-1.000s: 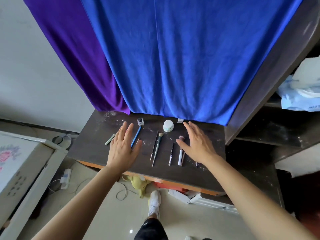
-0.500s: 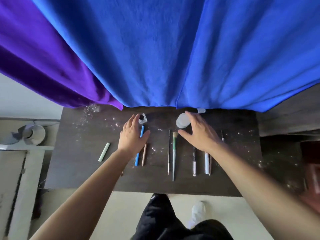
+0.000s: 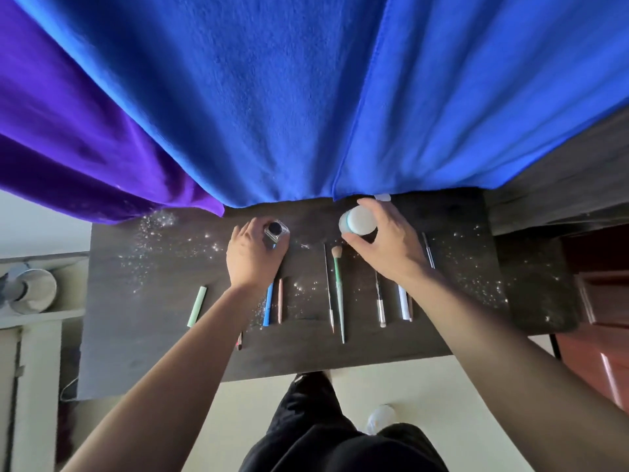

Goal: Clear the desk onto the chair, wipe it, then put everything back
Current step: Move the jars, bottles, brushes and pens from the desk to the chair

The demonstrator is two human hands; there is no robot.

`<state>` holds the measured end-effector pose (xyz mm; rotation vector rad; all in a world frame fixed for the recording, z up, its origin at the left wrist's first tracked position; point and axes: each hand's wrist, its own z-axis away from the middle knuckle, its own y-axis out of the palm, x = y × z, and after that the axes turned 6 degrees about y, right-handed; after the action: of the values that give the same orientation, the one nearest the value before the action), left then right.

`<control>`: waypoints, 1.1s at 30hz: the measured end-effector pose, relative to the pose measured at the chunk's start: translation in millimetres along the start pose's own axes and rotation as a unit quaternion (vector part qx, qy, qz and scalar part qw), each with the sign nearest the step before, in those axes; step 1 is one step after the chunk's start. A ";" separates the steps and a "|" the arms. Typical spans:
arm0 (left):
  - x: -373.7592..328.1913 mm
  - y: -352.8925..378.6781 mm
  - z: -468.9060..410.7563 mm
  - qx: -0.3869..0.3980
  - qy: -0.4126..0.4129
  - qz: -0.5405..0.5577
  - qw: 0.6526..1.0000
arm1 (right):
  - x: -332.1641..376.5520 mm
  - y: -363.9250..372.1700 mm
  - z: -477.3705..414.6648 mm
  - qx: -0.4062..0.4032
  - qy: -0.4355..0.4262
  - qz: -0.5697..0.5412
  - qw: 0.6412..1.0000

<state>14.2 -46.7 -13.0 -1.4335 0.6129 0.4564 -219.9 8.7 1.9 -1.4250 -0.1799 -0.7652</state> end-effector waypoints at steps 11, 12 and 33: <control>-136.8 -44.2 91.1 -0.011 0.174 0.161 0.972 | -40.6 -123.0 135.7 -0.196 0.044 -0.067 0.977; -152.3 -41.8 104.3 -0.007 0.197 0.165 0.966 | -50.2 -133.3 157.3 -0.217 0.052 -0.067 0.972; -417.4 135.5 636.0 0.403 0.590 0.238 0.658 | -290.5 -186.3 818.1 -0.541 0.457 -0.064 0.703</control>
<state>-318.0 627.2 167.8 -0.4819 1.9838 -0.4601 -279.6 883.6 140.9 -1.8866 1.1524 -1.7747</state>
